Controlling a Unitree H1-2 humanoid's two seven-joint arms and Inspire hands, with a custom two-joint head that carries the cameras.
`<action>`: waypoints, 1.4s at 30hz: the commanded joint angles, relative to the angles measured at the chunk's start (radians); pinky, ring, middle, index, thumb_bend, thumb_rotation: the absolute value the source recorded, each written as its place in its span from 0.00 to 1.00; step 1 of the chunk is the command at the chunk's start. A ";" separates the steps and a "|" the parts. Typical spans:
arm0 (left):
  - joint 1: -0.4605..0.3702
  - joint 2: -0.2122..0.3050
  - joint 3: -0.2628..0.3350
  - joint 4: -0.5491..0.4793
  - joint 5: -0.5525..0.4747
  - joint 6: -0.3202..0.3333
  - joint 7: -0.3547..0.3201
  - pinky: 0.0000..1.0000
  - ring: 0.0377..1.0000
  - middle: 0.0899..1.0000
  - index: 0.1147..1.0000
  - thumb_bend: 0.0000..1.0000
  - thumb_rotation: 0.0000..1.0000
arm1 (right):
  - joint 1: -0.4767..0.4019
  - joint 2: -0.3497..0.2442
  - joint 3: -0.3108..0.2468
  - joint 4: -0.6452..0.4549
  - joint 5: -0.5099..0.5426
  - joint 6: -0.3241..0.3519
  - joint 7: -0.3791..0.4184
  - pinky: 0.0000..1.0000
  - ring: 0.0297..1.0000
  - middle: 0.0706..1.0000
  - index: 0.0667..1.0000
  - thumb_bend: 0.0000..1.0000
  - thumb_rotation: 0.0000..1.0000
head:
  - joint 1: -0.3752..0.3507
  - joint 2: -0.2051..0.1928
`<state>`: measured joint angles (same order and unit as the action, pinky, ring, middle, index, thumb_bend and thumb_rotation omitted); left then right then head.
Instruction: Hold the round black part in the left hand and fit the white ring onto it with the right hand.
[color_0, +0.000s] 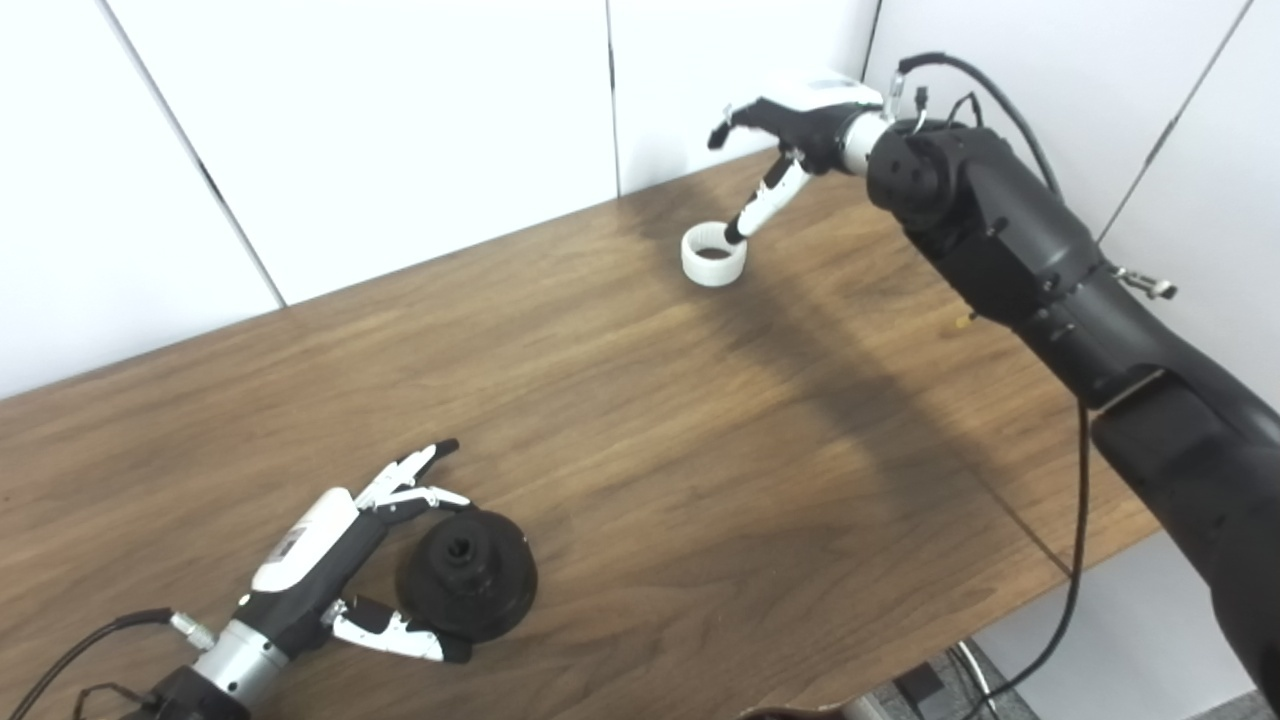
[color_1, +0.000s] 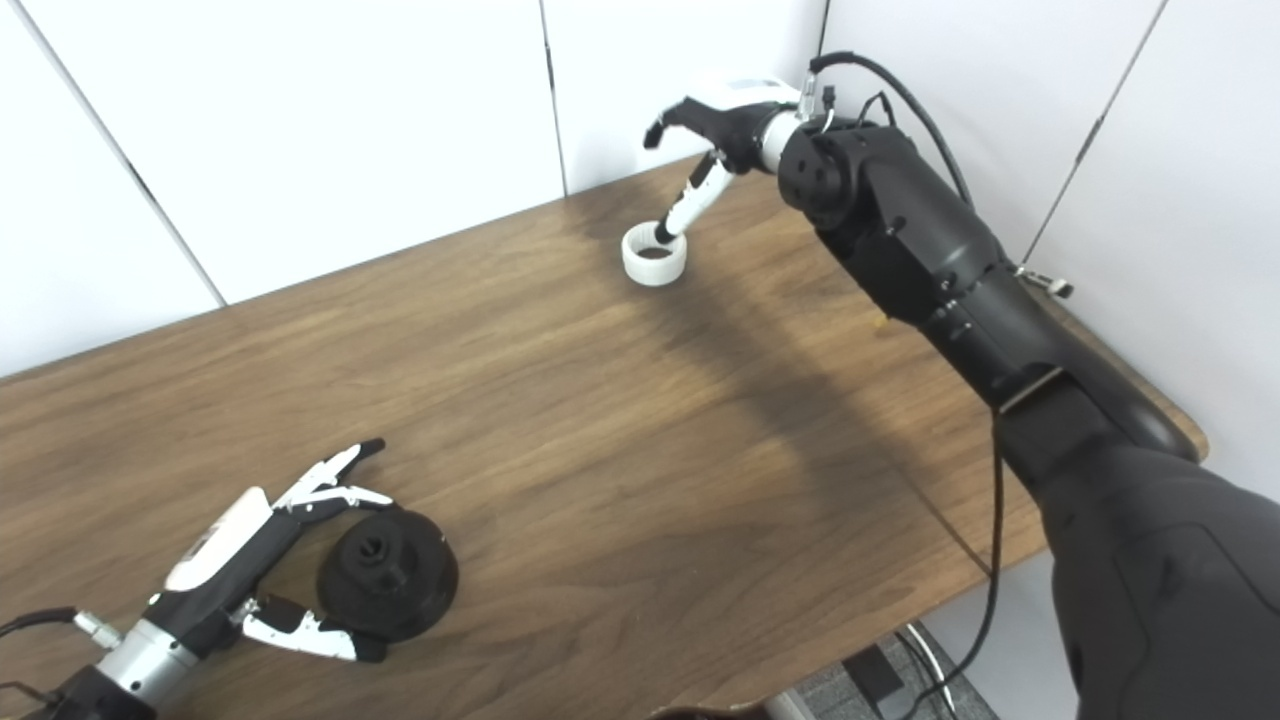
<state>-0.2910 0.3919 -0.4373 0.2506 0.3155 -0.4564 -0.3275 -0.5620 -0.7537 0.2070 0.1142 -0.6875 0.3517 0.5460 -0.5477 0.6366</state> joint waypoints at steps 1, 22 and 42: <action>0.033 0.032 -0.011 0.026 0.037 0.038 -0.045 0.96 1.00 1.00 0.42 0.52 0.06 | -0.071 -0.023 -0.006 0.010 -0.010 0.020 0.000 0.79 0.92 0.96 0.82 0.82 0.37 | -0.001 -0.001; 0.033 0.032 -0.010 0.020 0.034 0.044 -0.053 0.96 1.00 1.00 0.42 0.52 0.06 | -0.095 0.016 0.054 0.082 0.018 0.116 0.136 0.73 0.92 1.00 0.92 1.00 0.37 | 0.016 0.008; 0.046 0.028 -0.004 0.005 0.033 0.047 -0.047 0.94 1.00 1.00 0.42 0.52 0.06 | -0.032 0.080 0.079 0.118 -0.024 0.098 0.013 0.83 0.92 0.97 0.88 0.93 0.25 | 0.037 0.017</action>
<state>-0.2813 0.3963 -0.4262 0.2262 0.3193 -0.4445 -0.3268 -0.5637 -0.6639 0.2987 0.2324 -0.7016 0.4578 0.6005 -0.5108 0.6535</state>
